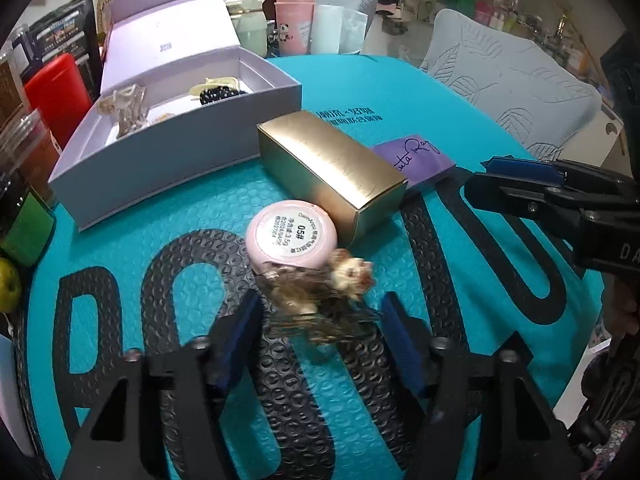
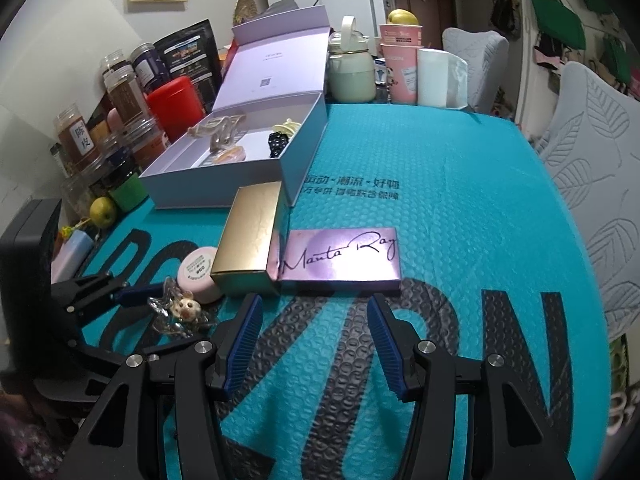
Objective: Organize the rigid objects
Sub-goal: 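Move the left gripper to the clear bear hair clip while the right gripper approaches the gold box, then grasp the clear bear hair clip with the left gripper while the right gripper grasps the gold box, then lift the bear hair clip and gold box off the mat with both grippers, then carry the bear hair clip and gold box over the lavender box with both grippers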
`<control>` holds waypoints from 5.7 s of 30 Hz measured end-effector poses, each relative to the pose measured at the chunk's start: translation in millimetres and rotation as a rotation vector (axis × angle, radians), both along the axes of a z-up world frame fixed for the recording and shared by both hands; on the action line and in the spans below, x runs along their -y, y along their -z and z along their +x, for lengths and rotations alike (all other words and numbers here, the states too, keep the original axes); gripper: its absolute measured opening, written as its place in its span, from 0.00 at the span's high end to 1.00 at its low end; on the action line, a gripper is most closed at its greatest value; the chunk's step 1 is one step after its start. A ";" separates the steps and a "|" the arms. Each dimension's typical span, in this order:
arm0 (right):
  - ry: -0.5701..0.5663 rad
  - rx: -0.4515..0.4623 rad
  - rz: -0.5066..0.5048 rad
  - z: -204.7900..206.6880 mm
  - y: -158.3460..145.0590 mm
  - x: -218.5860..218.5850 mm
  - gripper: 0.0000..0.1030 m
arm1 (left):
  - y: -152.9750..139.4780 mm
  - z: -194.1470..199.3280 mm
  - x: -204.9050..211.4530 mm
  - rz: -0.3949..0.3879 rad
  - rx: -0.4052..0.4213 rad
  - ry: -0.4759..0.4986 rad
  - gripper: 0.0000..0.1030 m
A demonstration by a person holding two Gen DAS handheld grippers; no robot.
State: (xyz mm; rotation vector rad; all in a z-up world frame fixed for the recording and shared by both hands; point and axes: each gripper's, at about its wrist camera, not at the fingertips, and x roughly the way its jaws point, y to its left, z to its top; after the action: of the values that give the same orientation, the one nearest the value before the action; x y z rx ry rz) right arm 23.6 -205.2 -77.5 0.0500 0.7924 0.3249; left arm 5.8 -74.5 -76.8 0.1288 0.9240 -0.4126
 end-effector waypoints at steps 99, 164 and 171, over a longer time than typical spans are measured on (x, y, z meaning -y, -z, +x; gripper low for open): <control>-0.117 0.054 0.010 -22.6 -25.6 -79.6 0.58 | -51.0 -13.2 -69.0 -0.115 0.092 -0.176 0.48; -0.309 0.213 -0.021 139.4 -100.7 -112.7 0.58 | -120.6 141.3 -85.6 -0.040 0.238 -0.173 0.48; -0.316 0.175 -0.003 157.9 -81.1 -115.7 0.58 | -102.3 155.1 -90.2 -0.046 0.198 -0.175 0.48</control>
State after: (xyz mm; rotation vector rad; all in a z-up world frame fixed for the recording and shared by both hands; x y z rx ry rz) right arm 181.5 -89.5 3.6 -0.1063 0.6261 0.6189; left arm 160.9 15.8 25.5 0.0448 0.7236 -0.2540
